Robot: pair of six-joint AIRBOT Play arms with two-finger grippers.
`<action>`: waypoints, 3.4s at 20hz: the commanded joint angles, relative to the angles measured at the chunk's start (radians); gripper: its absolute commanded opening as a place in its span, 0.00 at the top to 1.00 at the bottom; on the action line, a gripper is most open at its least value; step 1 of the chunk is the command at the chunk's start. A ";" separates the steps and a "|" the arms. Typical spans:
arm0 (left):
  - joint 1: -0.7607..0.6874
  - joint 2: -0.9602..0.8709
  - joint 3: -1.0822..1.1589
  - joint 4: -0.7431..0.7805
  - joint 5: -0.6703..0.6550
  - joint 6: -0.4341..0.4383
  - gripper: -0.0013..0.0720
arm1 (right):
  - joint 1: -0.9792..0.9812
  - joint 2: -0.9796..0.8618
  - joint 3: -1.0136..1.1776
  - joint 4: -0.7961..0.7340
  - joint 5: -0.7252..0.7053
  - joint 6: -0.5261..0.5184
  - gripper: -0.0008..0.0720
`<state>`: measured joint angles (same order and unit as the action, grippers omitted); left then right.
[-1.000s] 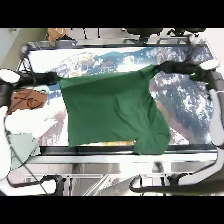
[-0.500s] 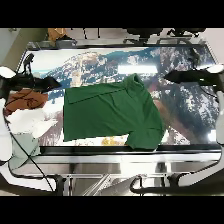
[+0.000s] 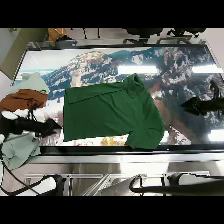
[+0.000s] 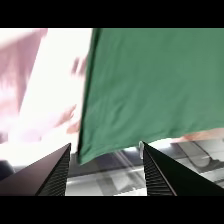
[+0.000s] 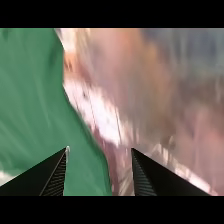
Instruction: Fold the shirts.
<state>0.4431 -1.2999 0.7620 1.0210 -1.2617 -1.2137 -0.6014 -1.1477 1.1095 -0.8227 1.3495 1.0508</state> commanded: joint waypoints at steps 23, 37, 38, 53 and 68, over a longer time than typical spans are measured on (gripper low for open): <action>-0.213 -0.091 0.175 -0.209 0.040 0.087 0.96 | 0.218 0.030 -0.251 0.383 -0.105 -0.237 0.96; 0.004 0.494 1.165 -0.395 -0.105 -0.039 0.97 | -0.047 0.488 0.768 0.410 -0.261 -0.135 0.96; 0.050 0.505 1.186 -0.360 -0.111 -0.054 0.97 | -0.047 0.482 0.786 0.385 -0.262 -0.117 0.96; -0.296 -0.234 0.671 -0.227 0.145 0.100 0.97 | 0.228 -0.082 0.243 0.292 -0.453 -0.319 0.96; -0.335 -0.599 0.871 -0.025 0.181 0.029 0.96 | 0.237 -0.431 0.342 0.187 -0.395 -0.317 0.96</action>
<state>0.1162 -1.8683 1.6291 0.9623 -1.0988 -1.1816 -0.3683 -1.5455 1.4506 -0.6212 0.9455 0.7322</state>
